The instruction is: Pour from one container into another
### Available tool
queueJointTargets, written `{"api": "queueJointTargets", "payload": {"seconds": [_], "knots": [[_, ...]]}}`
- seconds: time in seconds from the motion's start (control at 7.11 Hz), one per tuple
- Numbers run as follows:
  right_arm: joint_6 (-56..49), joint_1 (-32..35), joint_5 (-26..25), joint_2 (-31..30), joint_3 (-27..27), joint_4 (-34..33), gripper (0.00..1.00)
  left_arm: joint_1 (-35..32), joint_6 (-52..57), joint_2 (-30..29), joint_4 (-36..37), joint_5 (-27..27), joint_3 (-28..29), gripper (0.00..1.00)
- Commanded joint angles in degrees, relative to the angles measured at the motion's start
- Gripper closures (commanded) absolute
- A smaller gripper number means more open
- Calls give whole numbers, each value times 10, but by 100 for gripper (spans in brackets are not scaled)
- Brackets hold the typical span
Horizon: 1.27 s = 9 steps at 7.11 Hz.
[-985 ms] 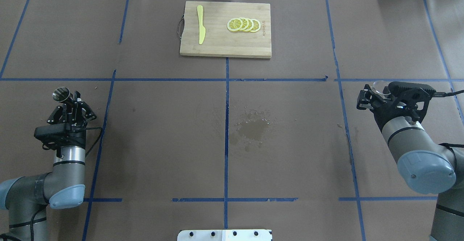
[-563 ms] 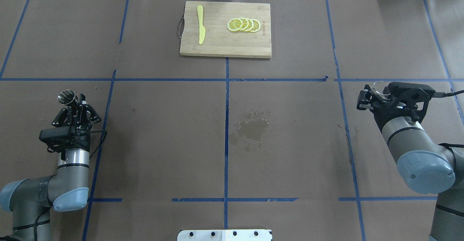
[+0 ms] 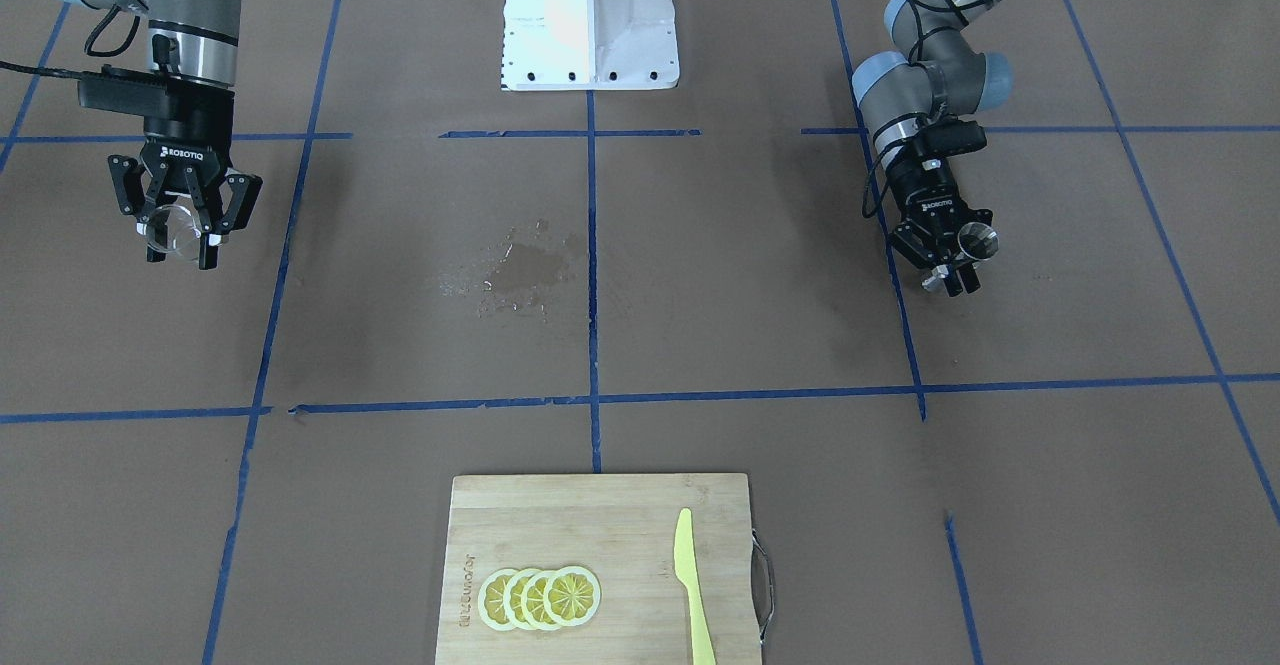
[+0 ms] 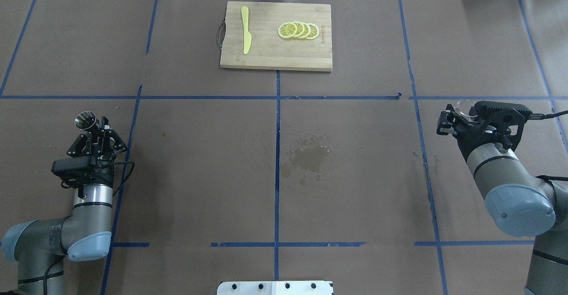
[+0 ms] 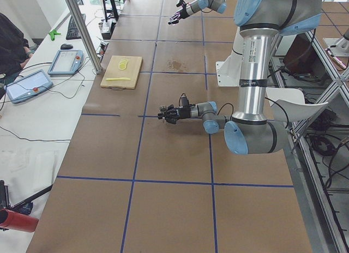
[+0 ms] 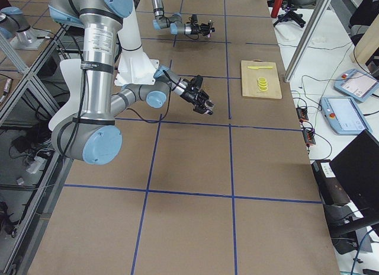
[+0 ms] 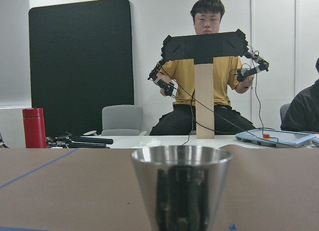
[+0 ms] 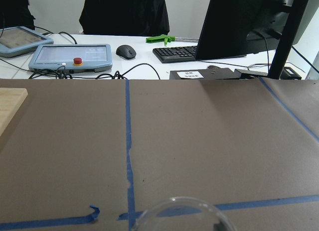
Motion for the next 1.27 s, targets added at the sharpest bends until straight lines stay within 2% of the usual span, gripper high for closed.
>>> {"api": "queueJointTargets", "payload": {"seconds": [0.0, 0.56, 1.13], "knots": [[15, 0, 0, 0, -14, 0, 100, 1, 1, 0, 2, -3, -5, 79], [60, -2, 0, 0, -52, 0, 100, 3, 1, -1, 2, -15, -10, 78], [67, -4, -3, 0, -56, 0, 100, 3, 1, 0, 2, -20, -11, 63]]}}
